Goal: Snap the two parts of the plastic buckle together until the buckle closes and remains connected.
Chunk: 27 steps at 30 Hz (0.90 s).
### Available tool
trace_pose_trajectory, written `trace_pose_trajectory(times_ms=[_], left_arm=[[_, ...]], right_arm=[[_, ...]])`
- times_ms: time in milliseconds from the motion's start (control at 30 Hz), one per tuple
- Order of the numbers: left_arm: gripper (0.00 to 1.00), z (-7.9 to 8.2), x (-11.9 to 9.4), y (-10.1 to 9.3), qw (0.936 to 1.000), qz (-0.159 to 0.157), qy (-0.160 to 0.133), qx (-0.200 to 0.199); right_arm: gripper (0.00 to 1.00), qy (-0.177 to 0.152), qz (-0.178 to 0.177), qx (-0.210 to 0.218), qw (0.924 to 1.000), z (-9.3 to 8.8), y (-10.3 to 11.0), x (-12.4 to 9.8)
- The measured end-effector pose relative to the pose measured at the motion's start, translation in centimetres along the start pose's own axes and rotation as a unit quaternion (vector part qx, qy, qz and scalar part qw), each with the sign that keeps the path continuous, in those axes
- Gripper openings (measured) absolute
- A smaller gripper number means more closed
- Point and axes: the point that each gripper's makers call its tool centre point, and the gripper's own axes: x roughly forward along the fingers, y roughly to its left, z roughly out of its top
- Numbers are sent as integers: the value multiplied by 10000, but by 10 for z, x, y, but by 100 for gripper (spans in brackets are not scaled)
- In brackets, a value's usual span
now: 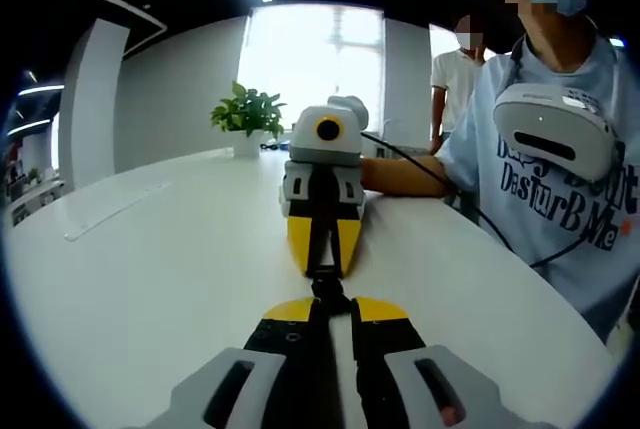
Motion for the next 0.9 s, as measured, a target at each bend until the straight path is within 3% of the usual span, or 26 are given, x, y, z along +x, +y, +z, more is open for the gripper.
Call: trace_pose_trajectory(times_ms=[900], left_arm=[[11, 1, 1, 2, 9999, 92, -4, 98]], right_arm=[[12, 19, -110, 29, 9999, 1, -2, -1]])
